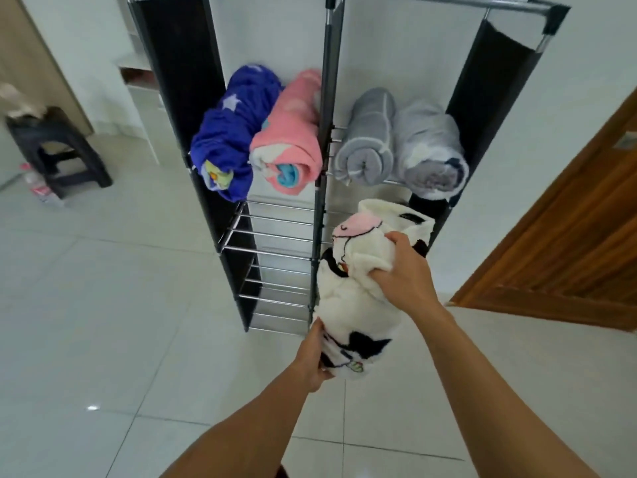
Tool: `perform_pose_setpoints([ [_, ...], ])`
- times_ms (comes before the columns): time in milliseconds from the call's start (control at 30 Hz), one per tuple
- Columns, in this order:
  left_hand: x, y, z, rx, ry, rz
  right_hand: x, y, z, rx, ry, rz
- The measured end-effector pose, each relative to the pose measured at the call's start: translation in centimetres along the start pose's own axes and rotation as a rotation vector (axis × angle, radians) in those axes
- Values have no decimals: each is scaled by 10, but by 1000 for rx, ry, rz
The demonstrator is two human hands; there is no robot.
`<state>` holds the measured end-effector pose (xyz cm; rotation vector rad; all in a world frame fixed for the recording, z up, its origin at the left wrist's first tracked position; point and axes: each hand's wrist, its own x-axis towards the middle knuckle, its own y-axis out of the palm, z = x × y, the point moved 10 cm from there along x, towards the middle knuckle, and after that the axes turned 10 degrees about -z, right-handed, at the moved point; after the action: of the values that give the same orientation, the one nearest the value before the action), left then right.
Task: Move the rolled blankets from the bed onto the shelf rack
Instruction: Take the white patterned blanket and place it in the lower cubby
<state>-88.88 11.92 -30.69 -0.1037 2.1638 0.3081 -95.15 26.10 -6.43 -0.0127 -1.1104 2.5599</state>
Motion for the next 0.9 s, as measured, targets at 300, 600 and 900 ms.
perform_pose_setpoints([
  [300,74,-5,-34,-54,-97,-123,95,99,-35,-76,68,110],
  [600,137,27,-110,-137,-124,-53,198,123,-47,-112,51,-44],
  [900,165,56,-162,-201,-44,-36,254,174,-52,-122,118,159],
])
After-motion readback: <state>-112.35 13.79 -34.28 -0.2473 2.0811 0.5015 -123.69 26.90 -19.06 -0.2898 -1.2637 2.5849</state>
